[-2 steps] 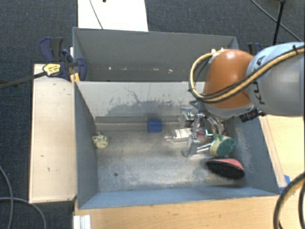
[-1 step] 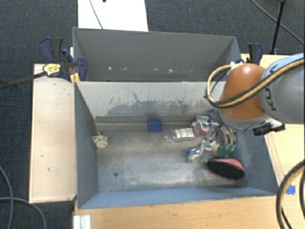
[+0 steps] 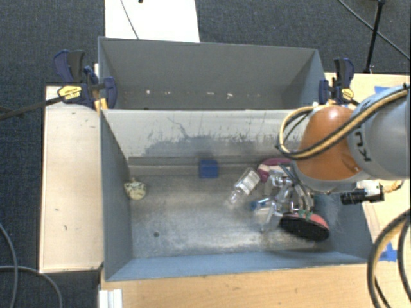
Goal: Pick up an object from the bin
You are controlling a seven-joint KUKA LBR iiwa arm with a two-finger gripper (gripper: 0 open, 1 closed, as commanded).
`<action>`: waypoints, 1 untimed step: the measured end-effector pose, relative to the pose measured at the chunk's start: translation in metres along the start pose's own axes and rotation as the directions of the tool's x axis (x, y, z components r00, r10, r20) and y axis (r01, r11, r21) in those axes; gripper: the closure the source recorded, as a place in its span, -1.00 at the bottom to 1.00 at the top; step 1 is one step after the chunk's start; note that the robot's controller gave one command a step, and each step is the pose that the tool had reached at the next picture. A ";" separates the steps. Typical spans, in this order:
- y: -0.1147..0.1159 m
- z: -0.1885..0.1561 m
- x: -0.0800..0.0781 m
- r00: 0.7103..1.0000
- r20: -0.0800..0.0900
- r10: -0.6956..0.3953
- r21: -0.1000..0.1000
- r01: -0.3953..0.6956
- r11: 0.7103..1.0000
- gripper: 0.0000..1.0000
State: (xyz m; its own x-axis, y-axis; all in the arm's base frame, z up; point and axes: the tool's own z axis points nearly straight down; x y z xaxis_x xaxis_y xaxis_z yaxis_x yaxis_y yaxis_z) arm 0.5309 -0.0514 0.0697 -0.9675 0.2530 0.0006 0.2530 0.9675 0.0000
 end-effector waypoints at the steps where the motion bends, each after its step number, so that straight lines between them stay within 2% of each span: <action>1: 0.001 -0.001 -0.001 1.000 0.002 -0.002 -0.001 0.002 1.000 1.00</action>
Offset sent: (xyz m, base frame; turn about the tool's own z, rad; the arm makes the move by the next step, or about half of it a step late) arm 0.0000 0.0000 0.0000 0.0000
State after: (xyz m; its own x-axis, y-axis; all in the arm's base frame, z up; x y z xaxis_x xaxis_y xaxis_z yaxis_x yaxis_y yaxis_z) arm 0.5316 -0.0508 0.0703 -0.9678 0.2515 -0.0010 0.2515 0.9678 0.0010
